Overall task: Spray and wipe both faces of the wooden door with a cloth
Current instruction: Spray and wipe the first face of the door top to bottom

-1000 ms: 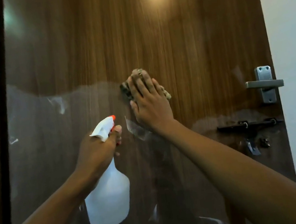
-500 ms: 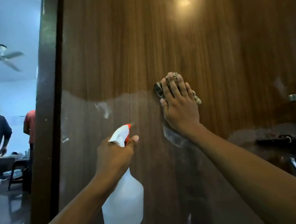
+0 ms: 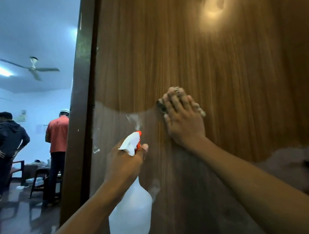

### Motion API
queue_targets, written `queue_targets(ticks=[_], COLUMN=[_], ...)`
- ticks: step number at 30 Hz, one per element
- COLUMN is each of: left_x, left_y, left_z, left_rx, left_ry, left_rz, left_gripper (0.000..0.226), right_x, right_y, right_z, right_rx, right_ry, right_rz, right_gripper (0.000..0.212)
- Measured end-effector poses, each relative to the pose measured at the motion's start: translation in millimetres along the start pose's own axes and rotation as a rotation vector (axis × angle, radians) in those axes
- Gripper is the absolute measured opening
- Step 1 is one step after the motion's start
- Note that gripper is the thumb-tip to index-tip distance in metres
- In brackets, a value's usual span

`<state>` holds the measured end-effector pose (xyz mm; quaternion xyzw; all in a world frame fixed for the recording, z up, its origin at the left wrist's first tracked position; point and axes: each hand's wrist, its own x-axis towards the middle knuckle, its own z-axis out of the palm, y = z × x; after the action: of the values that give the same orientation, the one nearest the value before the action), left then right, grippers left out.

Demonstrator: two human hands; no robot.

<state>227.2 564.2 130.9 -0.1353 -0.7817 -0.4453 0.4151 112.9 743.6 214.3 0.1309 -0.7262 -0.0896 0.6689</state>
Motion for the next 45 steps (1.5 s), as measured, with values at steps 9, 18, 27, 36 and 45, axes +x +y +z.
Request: queue_targets(ticks=[9, 18, 27, 36, 45], left_x=[-5, 5, -10, -14, -37], left_y=[-17, -39, -62, -71, -87], left_z=[-24, -60, -76, -88, -86], left_rx=[-0.028, 0.058, -0.034, 0.039, 0.095], left_ry=[0.077, 0.162, 0.171, 0.207, 0.119], left_rz=[-0.116, -0.086, -0.169, -0.149, -0.118], left_gripper=[0.048, 0.051, 0.053, 0.052, 0.045], right_x=[-58, 32, 6, 60, -21], right_y=[28, -101, -66, -178, -118], right_z=[-6, 25, 24, 42, 42], right_rx=[0.013, 0.025, 0.049, 0.071, 0.035], right_ry=[-0.011, -0.04, -0.045, -0.124, -0.092], right_rz=[-0.238, -0.248, -0.301, -0.385, -0.625], right_gripper=[0.058, 0.057, 0.057, 0.058, 0.056])
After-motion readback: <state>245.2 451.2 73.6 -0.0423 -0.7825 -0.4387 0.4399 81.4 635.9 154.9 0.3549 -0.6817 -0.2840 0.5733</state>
